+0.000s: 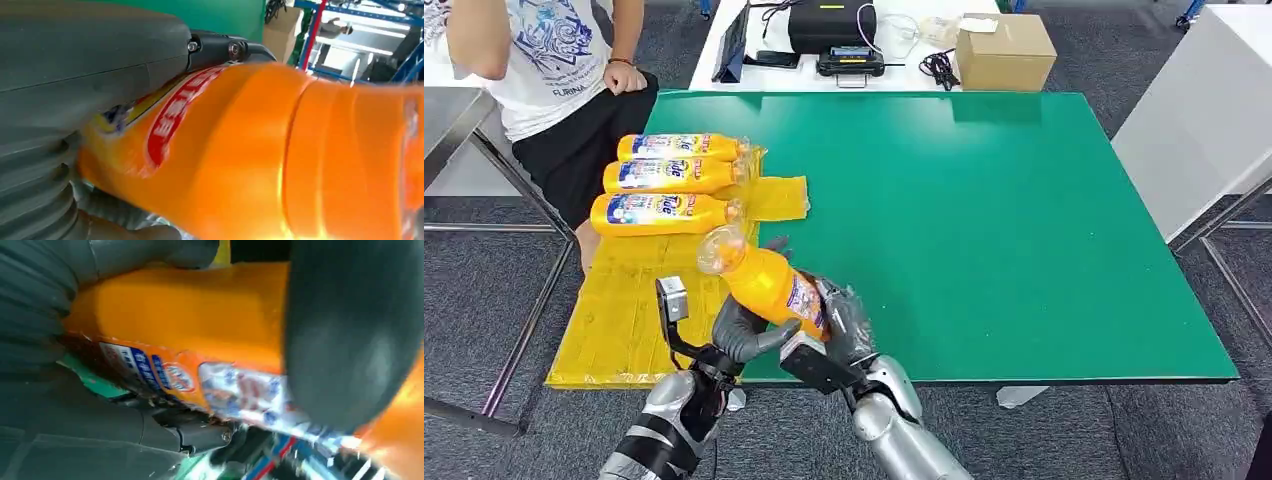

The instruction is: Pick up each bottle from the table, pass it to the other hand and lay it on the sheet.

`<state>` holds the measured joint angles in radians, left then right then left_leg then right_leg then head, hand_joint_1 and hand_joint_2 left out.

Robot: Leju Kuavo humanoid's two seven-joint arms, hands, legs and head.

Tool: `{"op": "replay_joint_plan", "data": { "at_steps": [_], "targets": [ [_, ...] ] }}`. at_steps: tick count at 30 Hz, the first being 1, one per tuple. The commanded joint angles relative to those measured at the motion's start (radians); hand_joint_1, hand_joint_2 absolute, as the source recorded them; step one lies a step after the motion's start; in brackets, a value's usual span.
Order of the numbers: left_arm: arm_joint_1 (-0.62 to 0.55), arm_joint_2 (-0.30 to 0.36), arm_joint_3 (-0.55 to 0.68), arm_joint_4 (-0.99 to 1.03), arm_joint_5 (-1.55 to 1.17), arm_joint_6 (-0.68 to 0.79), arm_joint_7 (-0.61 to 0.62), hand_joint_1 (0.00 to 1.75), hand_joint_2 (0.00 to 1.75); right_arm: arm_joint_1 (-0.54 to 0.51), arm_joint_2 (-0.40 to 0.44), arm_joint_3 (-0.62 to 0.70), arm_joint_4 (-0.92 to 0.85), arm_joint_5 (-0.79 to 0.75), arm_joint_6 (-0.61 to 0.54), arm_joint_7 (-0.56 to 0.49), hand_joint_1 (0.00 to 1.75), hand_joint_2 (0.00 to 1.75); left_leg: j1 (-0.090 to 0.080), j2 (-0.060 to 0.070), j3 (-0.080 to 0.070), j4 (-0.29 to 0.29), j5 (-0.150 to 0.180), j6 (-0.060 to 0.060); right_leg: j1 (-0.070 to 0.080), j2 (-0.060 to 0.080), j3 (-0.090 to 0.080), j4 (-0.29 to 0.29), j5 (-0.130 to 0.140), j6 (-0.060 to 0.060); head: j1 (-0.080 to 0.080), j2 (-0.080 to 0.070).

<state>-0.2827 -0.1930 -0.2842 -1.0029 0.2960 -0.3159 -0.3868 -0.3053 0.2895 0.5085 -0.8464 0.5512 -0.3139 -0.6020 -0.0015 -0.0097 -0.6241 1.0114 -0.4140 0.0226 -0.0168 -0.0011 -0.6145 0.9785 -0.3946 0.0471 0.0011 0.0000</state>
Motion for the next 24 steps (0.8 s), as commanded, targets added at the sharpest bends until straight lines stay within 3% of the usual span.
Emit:
{"op": "replay_joint_plan", "data": {
  "at_steps": [1, 8, 9, 10, 24],
  "targets": [
    [-0.081, 0.006, -0.036, 0.107, -0.009, 0.009, 0.001, 0.00, 1.75, -0.080, -0.002, 0.186, 0.219, 0.009, 0.131, -0.010, 1.75, 1.75, 0.001, 0.001, 0.005, 0.000, -0.002, -0.001, 0.002, 0.000, 0.005, -0.001, -0.002, -0.002, 0.000, 0.000],
    [-0.083, -0.005, -0.005, 0.107, 0.003, 0.029, -0.014, 0.00, 1.75, -0.086, -0.005, 0.221, 0.232, 0.018, 0.142, 0.014, 1.75, 1.75, 0.001, -0.001, 0.004, 0.000, -0.002, -0.001, 0.001, -0.002, 0.005, -0.001, -0.002, -0.002, 0.000, 0.000],
    [-0.080, -0.004, -0.006, 0.098, -0.004, 0.035, -0.016, 0.17, 1.75, -0.087, -0.007, 0.219, 0.234, 0.015, 0.141, 0.014, 1.75, 1.75, 0.001, 0.000, 0.003, 0.000, -0.001, -0.001, 0.001, -0.001, 0.003, 0.000, -0.001, -0.001, 0.000, 0.000],
    [-0.073, -0.007, 0.000, 0.083, 0.000, 0.035, -0.021, 1.75, 1.75, -0.085, -0.009, 0.212, 0.233, 0.008, 0.133, 0.014, 1.75, 1.75, 0.002, -0.001, 0.005, 0.001, -0.002, -0.001, 0.002, -0.002, 0.006, -0.001, -0.003, -0.002, 0.000, 0.000],
    [-0.041, -0.009, 0.018, 0.021, 0.014, 0.039, -0.022, 1.75, 1.75, -0.093, -0.019, 0.181, 0.210, 0.023, 0.055, 0.046, 1.75, 1.75, 0.001, -0.001, 0.002, 0.000, -0.001, -0.001, 0.001, -0.002, 0.002, 0.000, -0.001, -0.001, 0.000, 0.000]
  ]
}}
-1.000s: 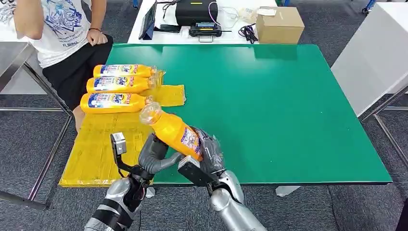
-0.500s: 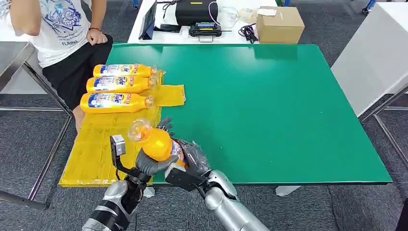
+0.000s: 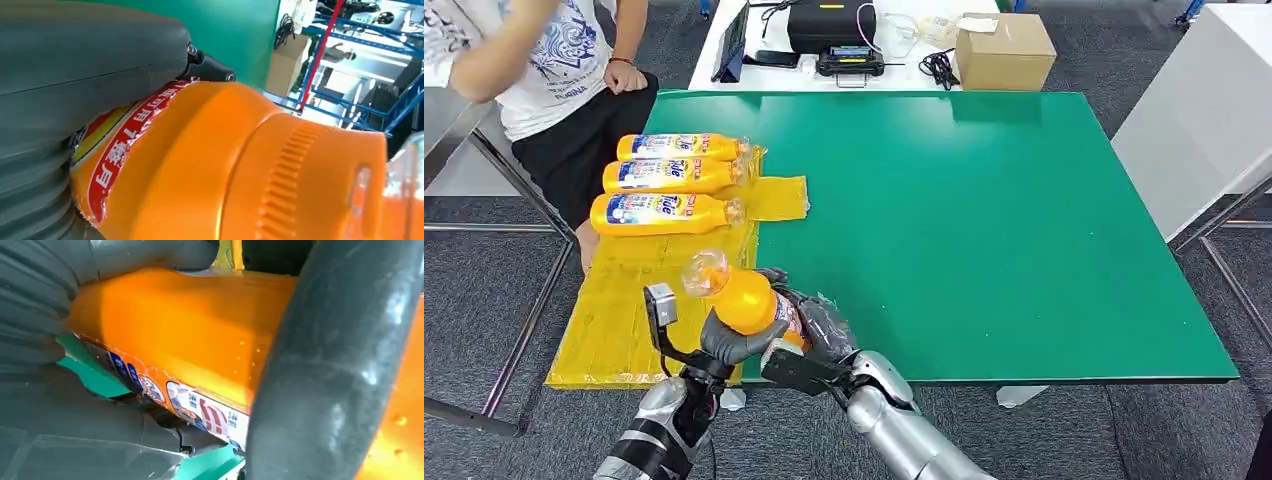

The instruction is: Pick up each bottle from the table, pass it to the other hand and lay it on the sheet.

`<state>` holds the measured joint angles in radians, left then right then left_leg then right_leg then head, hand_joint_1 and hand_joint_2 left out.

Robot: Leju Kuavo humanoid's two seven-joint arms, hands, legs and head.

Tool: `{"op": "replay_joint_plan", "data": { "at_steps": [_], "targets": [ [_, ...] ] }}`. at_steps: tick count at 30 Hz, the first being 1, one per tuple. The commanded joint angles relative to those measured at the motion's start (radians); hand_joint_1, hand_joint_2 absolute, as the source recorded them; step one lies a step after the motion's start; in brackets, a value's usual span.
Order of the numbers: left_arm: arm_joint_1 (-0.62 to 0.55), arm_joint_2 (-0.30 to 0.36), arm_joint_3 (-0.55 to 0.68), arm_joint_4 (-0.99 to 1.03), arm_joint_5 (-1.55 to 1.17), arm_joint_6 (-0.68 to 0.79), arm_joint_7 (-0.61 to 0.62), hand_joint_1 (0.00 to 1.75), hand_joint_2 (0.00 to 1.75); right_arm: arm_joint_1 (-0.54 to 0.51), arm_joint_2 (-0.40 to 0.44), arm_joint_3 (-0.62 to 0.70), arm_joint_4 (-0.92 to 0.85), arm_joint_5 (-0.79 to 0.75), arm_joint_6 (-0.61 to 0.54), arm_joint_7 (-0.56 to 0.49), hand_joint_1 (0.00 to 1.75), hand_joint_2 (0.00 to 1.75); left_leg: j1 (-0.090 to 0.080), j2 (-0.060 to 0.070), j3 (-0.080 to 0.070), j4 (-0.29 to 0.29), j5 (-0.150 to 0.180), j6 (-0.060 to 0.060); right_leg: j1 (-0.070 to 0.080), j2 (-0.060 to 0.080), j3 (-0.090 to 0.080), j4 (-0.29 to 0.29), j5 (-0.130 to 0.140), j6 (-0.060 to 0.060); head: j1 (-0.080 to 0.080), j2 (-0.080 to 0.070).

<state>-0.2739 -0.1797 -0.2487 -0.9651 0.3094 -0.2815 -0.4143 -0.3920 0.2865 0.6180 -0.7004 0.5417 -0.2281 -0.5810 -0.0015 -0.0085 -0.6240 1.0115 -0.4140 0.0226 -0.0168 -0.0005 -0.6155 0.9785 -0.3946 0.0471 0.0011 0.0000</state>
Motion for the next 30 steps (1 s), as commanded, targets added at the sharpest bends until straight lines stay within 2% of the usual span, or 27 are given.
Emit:
{"op": "replay_joint_plan", "data": {
  "at_steps": [1, 8, 9, 10, 11, 12, 13, 17, 19, 20, 23, 27, 30],
  "targets": [
    [-0.050, -0.022, -0.018, -0.017, 0.001, 0.005, 0.006, 1.75, 1.75, -0.007, -0.016, 0.072, 0.064, 0.032, -0.031, 0.025, 1.75, 1.75, 0.001, -0.002, 0.003, 0.001, -0.002, -0.001, 0.001, -0.003, 0.005, 0.000, -0.002, -0.002, 0.000, 0.000],
    [-0.050, -0.022, -0.018, -0.017, 0.001, 0.005, 0.006, 1.75, 1.75, -0.007, -0.016, 0.072, 0.064, 0.032, -0.031, 0.025, 1.75, 1.75, 0.001, -0.003, 0.002, 0.000, -0.001, -0.001, 0.001, -0.003, 0.004, 0.000, -0.002, -0.001, 0.000, 0.000],
    [-0.047, -0.023, -0.014, -0.022, 0.001, 0.009, 0.006, 1.75, 1.75, -0.004, -0.016, 0.068, 0.060, 0.043, -0.059, 0.035, 1.75, 1.75, 0.002, -0.003, 0.004, 0.000, -0.002, -0.001, 0.002, -0.004, 0.006, 0.000, -0.003, -0.002, 0.000, 0.000],
    [-0.044, -0.024, -0.011, -0.030, 0.000, 0.014, 0.007, 1.75, 1.75, -0.004, -0.015, 0.061, 0.056, 0.053, -0.091, 0.048, 1.62, 1.75, 0.001, -0.002, 0.003, 0.000, -0.001, -0.001, 0.002, -0.003, 0.005, 0.000, -0.002, -0.002, 0.000, 0.000],
    [-0.037, -0.024, -0.005, -0.044, -0.007, 0.029, 0.001, 1.75, 1.75, -0.004, -0.014, 0.049, 0.049, 0.063, -0.131, 0.074, 0.66, 1.75, 0.002, -0.003, 0.005, 0.001, -0.003, -0.001, 0.002, -0.003, 0.007, 0.000, -0.003, -0.002, 0.000, 0.000],
    [-0.032, -0.025, -0.001, -0.053, -0.009, 0.035, 0.001, 1.75, 1.75, -0.003, -0.013, 0.039, 0.042, 0.075, -0.169, 0.094, 0.00, 1.75, 0.001, -0.002, 0.003, 0.001, -0.002, -0.001, 0.002, -0.003, 0.005, 0.000, -0.002, -0.002, 0.000, 0.000],
    [-0.010, -0.021, 0.010, -0.082, -0.024, 0.060, 0.003, 1.75, 1.75, 0.004, -0.016, 0.026, 0.017, 0.091, -0.194, 0.126, 0.00, 0.00, 0.001, -0.002, 0.002, 0.000, -0.001, -0.001, 0.001, -0.003, 0.003, 0.000, -0.002, -0.001, 0.000, 0.000],
    [0.023, -0.018, 0.047, -0.149, -0.112, 0.168, -0.035, 1.75, 1.75, 0.054, -0.037, -0.057, -0.159, 0.099, -0.289, 0.165, 0.00, 0.00, 0.002, 0.000, 0.004, 0.000, -0.002, -0.001, 0.002, -0.001, 0.005, -0.001, -0.002, -0.002, 0.000, 0.000],
    [0.029, -0.020, 0.072, -0.173, -0.154, 0.220, -0.044, 1.75, 1.75, 0.093, -0.053, -0.089, -0.287, 0.115, -0.299, 0.194, 0.00, 0.00, 0.000, -0.001, 0.000, 0.000, 0.000, 0.000, 0.000, -0.001, 0.000, 0.000, 0.000, 0.000, 0.000, 0.000],
    [0.031, -0.021, 0.084, -0.180, -0.160, 0.227, -0.044, 1.75, 1.75, 0.110, -0.059, -0.102, -0.340, 0.128, -0.313, 0.205, 0.00, 0.00, 0.002, -0.001, 0.004, 0.001, -0.003, -0.001, 0.002, -0.002, 0.005, 0.001, -0.003, -0.002, 0.000, 0.000],
    [0.036, -0.022, 0.110, -0.188, -0.200, 0.275, -0.052, 1.75, 1.75, 0.152, -0.068, -0.123, -0.456, 0.151, -0.323, 0.223, 0.00, 0.00, 0.001, -0.001, 0.002, 0.000, -0.002, -0.001, 0.001, -0.001, 0.003, 0.000, -0.002, -0.001, 0.000, 0.000],
    [0.035, -0.024, 0.117, -0.182, -0.203, 0.282, -0.051, 1.75, 1.75, 0.163, -0.068, -0.122, -0.478, 0.154, -0.321, 0.227, 0.00, 0.00, 0.001, 0.001, 0.004, 0.000, -0.003, -0.001, 0.001, 0.000, 0.005, 0.000, -0.002, -0.002, 0.001, 0.000],
    [0.035, -0.025, 0.117, -0.182, -0.204, 0.282, -0.052, 1.75, 1.75, 0.165, -0.067, -0.121, -0.477, 0.154, -0.320, 0.227, 0.00, 0.00, 0.001, -0.002, 0.003, 0.000, -0.002, -0.001, 0.001, -0.003, 0.004, 0.000, -0.002, -0.002, 0.000, 0.000]
  ]
}}
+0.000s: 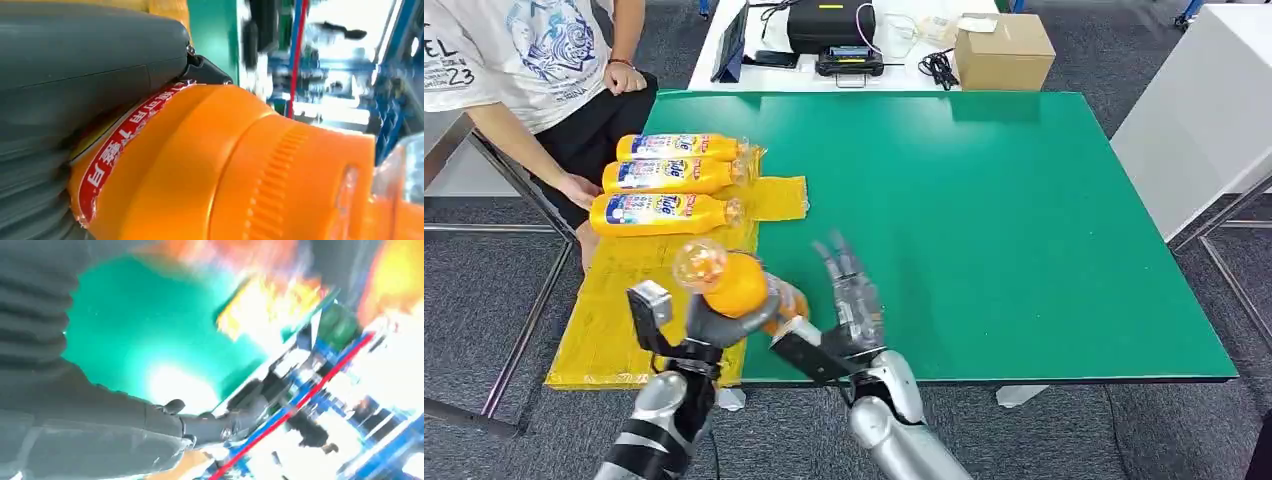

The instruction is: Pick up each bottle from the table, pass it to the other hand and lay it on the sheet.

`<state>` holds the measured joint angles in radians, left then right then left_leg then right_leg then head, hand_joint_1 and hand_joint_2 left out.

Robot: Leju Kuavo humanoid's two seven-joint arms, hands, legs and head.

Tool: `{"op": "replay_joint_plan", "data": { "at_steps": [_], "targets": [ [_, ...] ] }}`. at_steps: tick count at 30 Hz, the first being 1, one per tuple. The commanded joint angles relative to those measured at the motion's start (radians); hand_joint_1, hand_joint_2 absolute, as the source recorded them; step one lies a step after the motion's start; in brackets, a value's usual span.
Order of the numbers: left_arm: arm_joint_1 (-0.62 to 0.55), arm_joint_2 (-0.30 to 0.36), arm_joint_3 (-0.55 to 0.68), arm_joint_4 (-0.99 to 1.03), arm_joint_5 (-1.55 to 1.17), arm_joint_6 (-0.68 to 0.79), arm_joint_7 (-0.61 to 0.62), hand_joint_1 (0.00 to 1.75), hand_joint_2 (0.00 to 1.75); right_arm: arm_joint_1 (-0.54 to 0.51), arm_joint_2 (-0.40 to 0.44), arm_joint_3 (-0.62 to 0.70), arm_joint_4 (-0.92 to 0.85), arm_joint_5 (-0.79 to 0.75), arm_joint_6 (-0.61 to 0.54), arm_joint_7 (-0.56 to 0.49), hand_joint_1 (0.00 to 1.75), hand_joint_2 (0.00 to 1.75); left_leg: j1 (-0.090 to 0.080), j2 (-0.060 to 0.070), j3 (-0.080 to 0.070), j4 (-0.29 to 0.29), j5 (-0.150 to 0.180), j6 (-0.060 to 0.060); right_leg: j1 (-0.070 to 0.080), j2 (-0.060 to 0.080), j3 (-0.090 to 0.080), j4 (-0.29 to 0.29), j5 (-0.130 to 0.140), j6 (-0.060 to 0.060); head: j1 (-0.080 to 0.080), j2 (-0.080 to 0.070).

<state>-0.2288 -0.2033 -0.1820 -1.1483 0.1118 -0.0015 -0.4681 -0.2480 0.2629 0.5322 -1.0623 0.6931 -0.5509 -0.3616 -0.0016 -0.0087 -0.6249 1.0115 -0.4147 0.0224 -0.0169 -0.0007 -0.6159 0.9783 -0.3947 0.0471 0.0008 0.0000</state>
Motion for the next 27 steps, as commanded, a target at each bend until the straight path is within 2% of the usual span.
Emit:
{"op": "replay_joint_plan", "data": {
  "at_steps": [1, 6, 9, 13, 16, 18, 21, 22, 23, 25, 26, 27],
  "targets": [
    [-0.012, -0.005, 0.053, 0.005, -0.011, 0.008, 0.000, 1.75, 1.75, 0.018, -0.041, -0.035, -0.108, 0.006, -0.003, 0.002, 0.00, 0.00, 0.001, -0.002, 0.003, 0.000, -0.001, -0.001, 0.002, -0.002, 0.004, -0.001, -0.001, -0.001, 0.002, 0.000],
    [-0.024, -0.012, 0.078, 0.020, -0.033, 0.055, -0.010, 1.75, 1.75, 0.031, -0.037, -0.018, -0.134, 0.014, 0.000, 0.002, 0.00, 0.00, 0.001, 0.000, 0.002, 0.000, -0.001, -0.001, 0.001, -0.001, 0.003, 0.000, -0.001, -0.001, 0.001, 0.000],
    [-0.034, -0.004, 0.079, 0.010, -0.115, 0.147, -0.050, 1.75, 1.75, 0.039, -0.034, -0.012, -0.157, 0.010, -0.007, -0.003, 0.00, 0.00, 0.001, 0.000, 0.004, 0.000, -0.002, -0.001, 0.001, -0.001, 0.005, 0.000, -0.002, -0.002, 0.001, 0.000],
    [-0.036, -0.002, 0.080, 0.009, -0.114, 0.147, -0.050, 1.75, 1.75, 0.039, -0.033, -0.011, -0.158, 0.010, -0.007, -0.003, 0.00, 0.00, 0.001, 0.000, 0.004, 0.000, -0.002, -0.001, 0.002, -0.001, 0.005, 0.000, -0.002, -0.002, 0.001, 0.000],
    [-0.053, 0.017, 0.077, 0.005, -0.292, 0.334, -0.108, 1.75, 1.75, 0.044, -0.033, -0.003, -0.185, 0.000, -0.006, -0.017, 0.00, 0.00, 0.001, 0.000, 0.005, 0.000, -0.002, -0.002, 0.002, -0.001, 0.005, 0.000, -0.002, -0.002, 0.001, 0.000],
    [-0.088, 0.061, 0.060, 0.027, -0.496, 0.485, -0.119, 1.75, 1.75, 0.037, -0.031, 0.005, -0.205, -0.020, 0.012, -0.025, 0.00, 0.00, 0.001, 0.000, 0.003, 0.000, -0.001, -0.002, 0.001, -0.001, 0.003, 0.000, -0.002, -0.002, 0.000, 0.000],
    [-0.177, 0.116, 0.047, 0.169, -0.872, 0.664, -0.040, 1.75, 1.75, 0.017, -0.024, 0.014, -0.210, -0.055, 0.027, -0.049, 0.00, 0.00, 0.002, 0.001, 0.005, 0.000, -0.002, -0.002, 0.002, 0.000, 0.005, 0.001, -0.002, -0.003, 0.000, 0.000],
    [-0.195, 0.121, 0.050, 0.204, -0.916, 0.683, -0.031, 1.75, 1.75, 0.015, -0.019, 0.011, -0.211, -0.068, 0.022, -0.059, 0.00, 0.00, 0.001, 0.000, 0.003, 0.000, 0.000, -0.002, 0.001, 0.000, 0.003, 0.000, -0.001, -0.002, 0.001, 0.000],
    [-0.212, 0.132, 0.082, 0.227, -1.123, 0.700, 0.031, 1.75, 1.75, 0.015, -0.015, 0.010, -0.224, -0.094, 0.015, -0.084, 0.00, 0.00, 0.002, 0.000, 0.005, -0.001, -0.001, -0.002, 0.002, -0.001, 0.005, 0.000, -0.001, -0.003, 0.001, 0.000],
    [-0.229, 0.104, 0.192, 0.253, -1.385, 0.700, 0.058, 1.75, 1.75, 0.013, -0.017, 0.019, -0.255, -0.121, 0.004, -0.106, 0.00, 0.00, 0.001, 0.001, 0.005, -0.001, -0.001, -0.002, 0.001, 0.001, 0.005, 0.000, -0.001, -0.003, 0.001, 0.000],
    [-0.232, 0.097, 0.218, 0.261, -1.403, 0.700, 0.050, 1.75, 1.75, 0.013, -0.018, 0.022, -0.263, -0.124, 0.003, -0.107, 0.00, 0.00, 0.001, 0.001, 0.003, 0.000, 0.000, -0.001, 0.001, 0.001, 0.003, 0.001, 0.000, -0.002, 0.001, 0.000],
    [-0.239, 0.106, 0.215, 0.276, -1.536, 0.700, 0.097, 1.75, 1.75, 0.016, -0.020, 0.025, -0.273, -0.133, -0.001, -0.109, 0.00, 0.00, 0.001, 0.003, 0.004, 0.000, -0.001, -0.002, 0.001, 0.002, 0.004, 0.001, -0.001, -0.002, 0.000, 0.000]
  ]
}}
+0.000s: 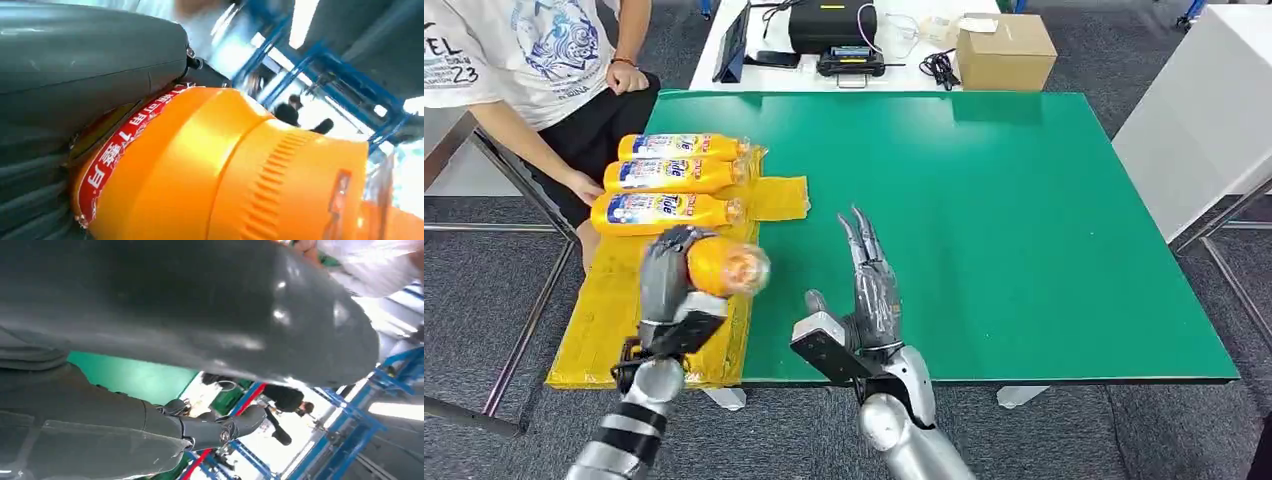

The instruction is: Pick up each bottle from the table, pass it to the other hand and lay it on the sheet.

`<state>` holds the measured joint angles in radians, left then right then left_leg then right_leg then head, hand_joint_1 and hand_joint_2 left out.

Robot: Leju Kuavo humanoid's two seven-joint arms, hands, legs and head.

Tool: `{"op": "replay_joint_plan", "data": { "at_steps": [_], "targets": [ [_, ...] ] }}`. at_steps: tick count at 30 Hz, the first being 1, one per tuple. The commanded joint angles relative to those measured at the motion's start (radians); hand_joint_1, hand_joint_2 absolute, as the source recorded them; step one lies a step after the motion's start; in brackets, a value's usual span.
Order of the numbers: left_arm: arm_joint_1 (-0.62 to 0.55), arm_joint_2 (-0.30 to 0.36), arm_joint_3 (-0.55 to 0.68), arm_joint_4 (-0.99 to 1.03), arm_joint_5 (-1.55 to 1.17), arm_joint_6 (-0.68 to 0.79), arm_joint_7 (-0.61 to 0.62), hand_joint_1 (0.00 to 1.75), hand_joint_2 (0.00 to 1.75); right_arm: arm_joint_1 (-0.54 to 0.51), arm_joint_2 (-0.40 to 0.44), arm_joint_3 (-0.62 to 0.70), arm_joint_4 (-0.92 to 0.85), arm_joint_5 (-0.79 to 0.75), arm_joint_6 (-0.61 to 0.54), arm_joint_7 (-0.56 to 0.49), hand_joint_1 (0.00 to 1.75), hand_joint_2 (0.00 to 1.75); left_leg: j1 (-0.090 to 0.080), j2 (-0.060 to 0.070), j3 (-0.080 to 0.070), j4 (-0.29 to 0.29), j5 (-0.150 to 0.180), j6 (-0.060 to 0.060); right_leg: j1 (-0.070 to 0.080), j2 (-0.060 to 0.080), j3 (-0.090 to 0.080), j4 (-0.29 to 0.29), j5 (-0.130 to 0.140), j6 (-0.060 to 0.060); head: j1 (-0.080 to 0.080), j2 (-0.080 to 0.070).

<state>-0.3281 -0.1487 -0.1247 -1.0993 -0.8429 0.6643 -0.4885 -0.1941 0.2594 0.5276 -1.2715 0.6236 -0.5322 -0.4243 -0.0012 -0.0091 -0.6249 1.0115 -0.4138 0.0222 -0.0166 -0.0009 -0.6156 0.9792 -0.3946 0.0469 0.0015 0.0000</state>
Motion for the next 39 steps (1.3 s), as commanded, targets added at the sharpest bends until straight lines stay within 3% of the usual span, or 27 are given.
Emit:
{"op": "replay_joint_plan", "data": {
  "at_steps": [1, 2, 12, 18, 23, 28, 39],
  "targets": [
    [-0.141, 0.055, 0.158, 0.226, -0.612, 0.034, 0.136, 1.75, 1.75, -0.037, -0.018, 0.030, -0.068, -0.069, -0.019, -0.047, 0.00, 0.00, 0.001, 0.003, 0.003, 0.000, -0.001, -0.001, 0.001, 0.002, 0.002, 0.000, -0.001, -0.001, 0.000, 0.000],
    [-0.165, 0.076, 0.133, 0.301, -0.686, 0.034, 0.195, 1.75, 1.75, -0.035, -0.020, 0.032, -0.074, -0.076, -0.020, -0.048, 0.00, 0.00, 0.001, 0.003, 0.004, 0.000, -0.002, -0.001, 0.001, 0.002, 0.003, 0.000, -0.001, -0.002, 0.000, 0.000],
    [-0.165, 0.076, 0.133, 0.301, -0.686, 0.034, 0.195, 1.75, 1.75, -0.035, -0.020, 0.032, -0.074, -0.076, -0.020, -0.048, 0.00, 0.00, 0.001, 0.001, 0.004, 0.000, -0.002, -0.001, 0.001, 0.001, 0.004, 0.000, -0.002, -0.002, 0.000, 0.000],
    [-0.273, 0.159, -0.064, 0.554, -0.727, 0.034, 0.385, 1.75, 1.75, -0.013, -0.030, 0.033, -0.128, -0.126, -0.023, -0.068, 0.00, 0.00, 0.001, -0.001, 0.005, 0.001, -0.002, -0.002, 0.002, -0.002, 0.005, 0.000, -0.002, -0.002, 0.000, 0.000],
    [-0.320, 0.156, -0.024, 0.716, -0.690, 0.015, 0.372, 1.75, 1.75, -0.009, -0.030, 0.036, -0.128, -0.133, -0.003, -0.062, 0.00, 0.00, 0.001, 0.001, 0.007, -0.001, -0.002, -0.002, 0.001, 0.000, 0.006, -0.001, -0.002, -0.002, 0.000, 0.000],
    [-0.320, 0.140, 0.055, 0.732, -0.567, -0.070, 0.298, 1.75, 1.75, -0.012, -0.022, 0.046, -0.101, -0.134, 0.027, -0.054, 0.00, 0.00, 0.001, 0.001, 0.004, 0.000, -0.002, -0.001, 0.001, 0.001, 0.004, -0.001, -0.001, -0.001, 0.000, 0.000],
    [-0.308, 0.147, 0.101, 0.767, -0.503, -0.193, 0.301, 1.75, 1.75, -0.014, -0.016, 0.067, -0.067, -0.132, 0.069, -0.044, 0.00, 0.00, 0.000, 0.002, 0.006, -0.002, -0.001, -0.001, 0.000, 0.002, 0.005, -0.001, -0.001, -0.002, 0.000, 0.000]
  ]
}}
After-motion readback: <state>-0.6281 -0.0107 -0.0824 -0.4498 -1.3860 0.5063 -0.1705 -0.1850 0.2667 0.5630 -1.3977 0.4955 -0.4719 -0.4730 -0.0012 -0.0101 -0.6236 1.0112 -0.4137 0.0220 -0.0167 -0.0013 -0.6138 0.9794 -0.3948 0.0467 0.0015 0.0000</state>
